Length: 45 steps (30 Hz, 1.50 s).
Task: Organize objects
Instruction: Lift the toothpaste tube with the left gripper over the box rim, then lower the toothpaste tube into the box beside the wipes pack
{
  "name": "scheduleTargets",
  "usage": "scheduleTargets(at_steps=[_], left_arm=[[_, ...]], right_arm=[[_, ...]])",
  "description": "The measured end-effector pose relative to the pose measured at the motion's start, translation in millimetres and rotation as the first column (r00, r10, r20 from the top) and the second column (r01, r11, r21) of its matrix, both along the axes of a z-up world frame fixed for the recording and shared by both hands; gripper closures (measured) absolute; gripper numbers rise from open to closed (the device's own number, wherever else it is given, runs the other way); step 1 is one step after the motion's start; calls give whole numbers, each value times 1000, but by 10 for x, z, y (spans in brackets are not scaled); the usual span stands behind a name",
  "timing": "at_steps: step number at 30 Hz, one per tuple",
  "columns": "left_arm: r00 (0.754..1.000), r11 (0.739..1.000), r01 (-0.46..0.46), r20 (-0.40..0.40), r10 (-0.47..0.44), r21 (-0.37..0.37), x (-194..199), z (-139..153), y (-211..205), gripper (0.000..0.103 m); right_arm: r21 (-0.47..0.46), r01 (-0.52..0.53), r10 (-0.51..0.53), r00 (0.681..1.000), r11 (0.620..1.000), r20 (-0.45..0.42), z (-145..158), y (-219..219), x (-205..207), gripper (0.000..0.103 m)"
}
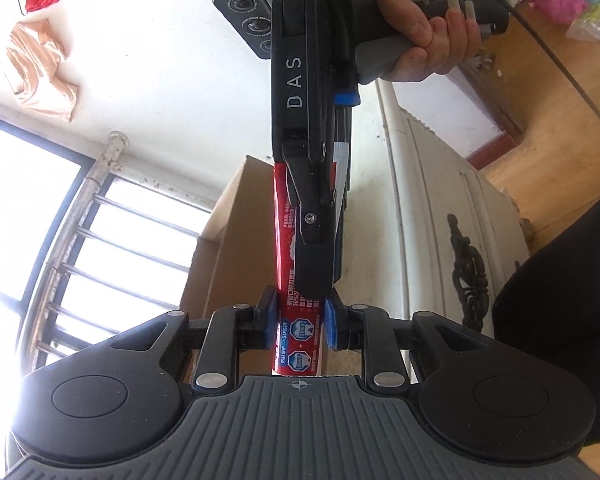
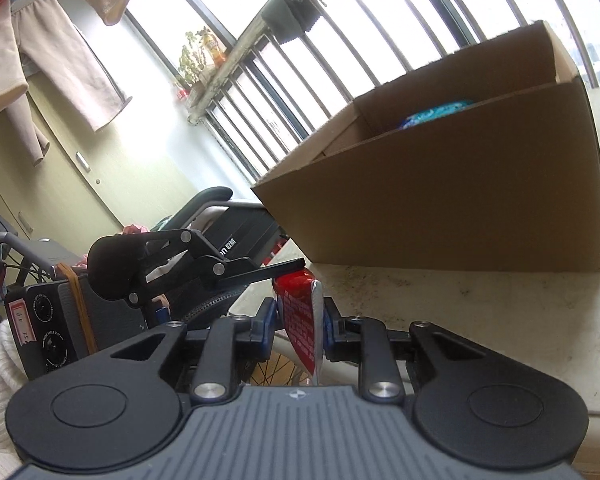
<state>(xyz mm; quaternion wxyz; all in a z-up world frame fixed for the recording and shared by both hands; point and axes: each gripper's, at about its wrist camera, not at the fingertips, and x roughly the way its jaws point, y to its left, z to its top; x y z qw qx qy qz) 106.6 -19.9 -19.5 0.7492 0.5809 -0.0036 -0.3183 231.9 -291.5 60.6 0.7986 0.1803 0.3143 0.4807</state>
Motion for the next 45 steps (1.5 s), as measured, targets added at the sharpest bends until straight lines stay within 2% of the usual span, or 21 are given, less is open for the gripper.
scheduleTargets(at_steps=[5,9,12,14,16,17,19,21,25,29,31,33,34,35,37,39,41,45], left_arm=[[997,1000,10,72,-11,18,-50,262,-7,81],[991,998,1,136,-10,62,104,535,-52,81],[992,992,-25,126,10,121,403,766,-111,81],[995,989,-43,91,30,140,650,889,-144,81],[997,990,-68,-29,72,124,945,1040,-157,81],[990,990,-83,-101,94,110,1112,1101,-156,81],[979,987,-98,-165,118,123,1340,1135,-158,81],[971,978,-96,-201,133,183,1571,1088,-193,81],[941,959,-68,-302,154,276,1986,943,-231,81],[897,944,-38,-405,178,329,2299,748,-251,81],[863,942,-29,-467,193,335,2445,662,-251,81],[849,934,-6,-491,194,358,2528,555,-264,81],[842,930,-1,-501,198,367,2558,517,-276,81],[823,927,3,-528,210,374,2617,466,-293,80],[810,918,20,-545,218,396,2681,370,-318,80],[806,907,25,-545,231,421,2743,296,-352,81],[791,907,11,-559,250,421,2808,266,-379,81],[754,909,-19,-592,286,416,2915,245,-403,80]], right_arm=[[27,-8,7,999,1000,54,297,-36,-37,77],[21,-20,17,993,1000,120,683,-7,123,77],[-28,-19,22,992,999,121,974,49,367,77],[-43,-14,18,995,999,97,1096,104,578,77],[-53,-11,14,999,999,52,1137,149,795,77],[-53,-12,12,1000,999,4,1123,172,931,77],[-35,3,-7,994,999,-108,1060,195,1188,77],[-35,10,-16,979,999,-203,954,235,1442,77],[-63,8,-29,941,998,-336,675,345,1861,77],[-122,-15,-42,891,992,-453,386,464,2174,77],[-155,-38,-45,867,987,-496,268,518,2281,77],[-208,-60,-59,850,976,-524,195,589,2363,77],[-238,-78,-61,847,968,-528,172,634,2403,76],[-269,-91,-69,844,959,-532,147,675,2433,76],[-335,-95,-105,839,937,-533,95,755,2442,74],[-393,-99,-128,849,914,-513,54,822,2448,64],[-429,-94,-144,861,898,-488,9,834,2482,56],[-452,-87,-155,868,888,-471,-32,781,2492,50]])
